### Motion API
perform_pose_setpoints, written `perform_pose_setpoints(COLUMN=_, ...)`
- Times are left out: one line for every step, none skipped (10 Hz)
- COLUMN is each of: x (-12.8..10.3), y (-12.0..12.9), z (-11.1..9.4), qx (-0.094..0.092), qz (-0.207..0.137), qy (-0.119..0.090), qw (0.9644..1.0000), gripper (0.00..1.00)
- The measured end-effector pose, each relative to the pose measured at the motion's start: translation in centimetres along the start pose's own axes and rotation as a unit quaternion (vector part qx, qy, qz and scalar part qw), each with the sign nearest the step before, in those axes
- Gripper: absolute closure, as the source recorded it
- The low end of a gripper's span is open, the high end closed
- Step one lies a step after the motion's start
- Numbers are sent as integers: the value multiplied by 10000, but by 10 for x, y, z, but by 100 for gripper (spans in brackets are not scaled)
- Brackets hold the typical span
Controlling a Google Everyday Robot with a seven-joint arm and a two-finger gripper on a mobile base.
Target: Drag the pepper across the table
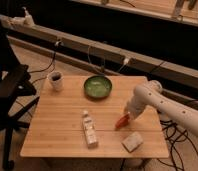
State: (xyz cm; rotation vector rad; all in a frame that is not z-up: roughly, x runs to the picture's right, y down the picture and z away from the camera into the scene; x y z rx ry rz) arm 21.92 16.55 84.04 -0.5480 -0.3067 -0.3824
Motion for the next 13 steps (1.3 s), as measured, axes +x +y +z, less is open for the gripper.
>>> perform_pose_setpoints(x=16, y=10, z=-5, qx=5, qz=172, qy=51, qw=9998, gripper=100)
perform_pose_setpoints(x=29, y=19, z=-8, qx=-20, qz=311, qy=106, qw=9995, gripper=100)
perform_pose_setpoints(x=46, y=29, z=-12, qx=-51, qz=543, qy=193, qw=9983, gripper=100)
perform_pose_setpoints(x=57, y=35, z=-15, qx=-70, qz=693, qy=256, qw=9972, gripper=100)
perform_pose_setpoints(x=68, y=41, z=-17, qx=-98, qz=873, qy=325, qw=9956, gripper=100)
perform_pose_setpoints(x=78, y=48, z=-18, qx=-143, qz=1088, qy=389, qw=9932, gripper=100)
perform_pose_setpoints(x=85, y=52, z=-18, qx=-158, qz=1213, qy=426, qw=9916, gripper=100)
perform_pose_setpoints(x=95, y=59, z=-19, qx=-193, qz=1374, qy=487, qw=9891, gripper=100)
perform_pose_setpoints(x=102, y=65, z=-20, qx=-209, qz=1513, qy=536, qw=9868, gripper=100)
perform_pose_setpoints(x=107, y=70, z=-21, qx=-216, qz=1618, qy=572, qw=9849, gripper=100)
perform_pose_setpoints(x=114, y=74, z=-23, qx=-216, qz=1767, qy=620, qw=9821, gripper=100)
perform_pose_setpoints(x=124, y=85, z=-26, qx=-195, qz=1945, qy=643, qw=9786, gripper=100)
perform_pose_setpoints(x=130, y=92, z=-29, qx=-164, qz=2086, qy=654, qw=9757, gripper=100)
